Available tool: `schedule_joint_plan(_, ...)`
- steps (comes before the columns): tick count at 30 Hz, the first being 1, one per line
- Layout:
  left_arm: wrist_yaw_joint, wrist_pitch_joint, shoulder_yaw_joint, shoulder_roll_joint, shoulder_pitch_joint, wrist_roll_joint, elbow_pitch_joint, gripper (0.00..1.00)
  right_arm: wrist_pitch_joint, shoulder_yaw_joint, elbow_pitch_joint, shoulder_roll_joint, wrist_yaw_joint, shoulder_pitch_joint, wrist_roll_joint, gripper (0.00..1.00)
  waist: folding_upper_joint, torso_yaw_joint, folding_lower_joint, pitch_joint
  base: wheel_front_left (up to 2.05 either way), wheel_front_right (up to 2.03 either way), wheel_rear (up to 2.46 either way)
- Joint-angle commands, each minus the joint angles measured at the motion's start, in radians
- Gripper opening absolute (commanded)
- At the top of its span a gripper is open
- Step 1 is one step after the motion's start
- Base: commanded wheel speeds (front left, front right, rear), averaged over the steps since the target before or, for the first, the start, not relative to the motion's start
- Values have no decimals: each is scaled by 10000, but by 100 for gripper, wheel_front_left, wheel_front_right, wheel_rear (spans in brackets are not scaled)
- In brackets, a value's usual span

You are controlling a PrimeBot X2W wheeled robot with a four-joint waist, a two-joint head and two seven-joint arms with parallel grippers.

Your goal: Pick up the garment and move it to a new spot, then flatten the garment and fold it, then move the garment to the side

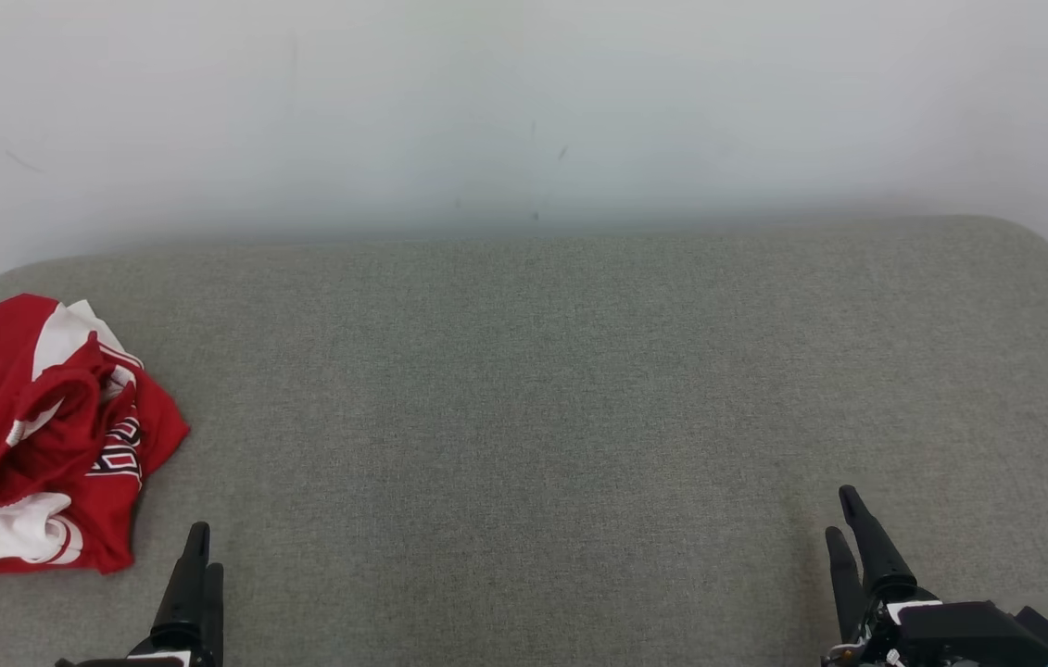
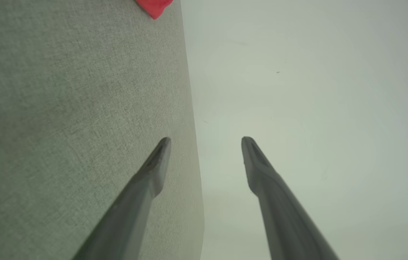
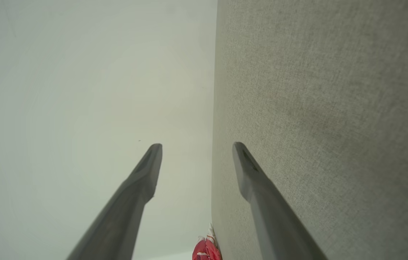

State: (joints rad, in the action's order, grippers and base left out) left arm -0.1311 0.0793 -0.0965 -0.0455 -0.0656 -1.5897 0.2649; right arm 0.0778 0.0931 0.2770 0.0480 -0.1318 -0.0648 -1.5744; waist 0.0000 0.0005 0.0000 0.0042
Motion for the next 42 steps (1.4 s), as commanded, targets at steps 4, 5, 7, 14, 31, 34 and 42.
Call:
schedule_joint_plan(4, -3, -290, -8, -33, -52, 732, -397, 100, -292, -102, -320, 16, 2, -43, 828, 100, 0, -1, 0, 12, 0, 0, 0)
schedule_joint_plan(5, -3, -337, -1, -33, -43, 893, -430, 100, -338, -115, -350, 16, 2, -32, 997, 100, 0, -2, 0, 15, 0, 0, 0)
schedule_joint_plan(7, -3, -382, 2, -34, -35, 1059, -458, 100, -384, -132, -383, 16, 2, -20, 1168, 100, 0, -2, 0, 18, 0, 0, 0)
schedule_joint_plan(14, -2, -690, -38, -37, 8, 2386, -618, 100, -691, -265, -604, 17, 4, 64, 2413, 100, 0, -5, 0, 27, 0, 0, 0)
schedule_joint_plan(31, 335, -1384, 349, -44, 252, 6500, -1173, 100, -1380, -481, -929, 20, 7, 257, 5743, 100, 0, 10, 0, 29, 0, 0, 0)
schedule_joint_plan(34, 350, -1491, 394, -52, 302, 7189, -1202, 100, -1485, -525, -939, 20, 7, 273, 6269, 100, 0, 11, 0, 27, 0, 0, 0)
schedule_joint_plan(42, 379, -1753, 568, -200, 378, 8729, -1236, 100, -1744, -599, -908, 21, 8, 347, 7657, 100, 0, 28, 0, 2, 0, 0, 0)
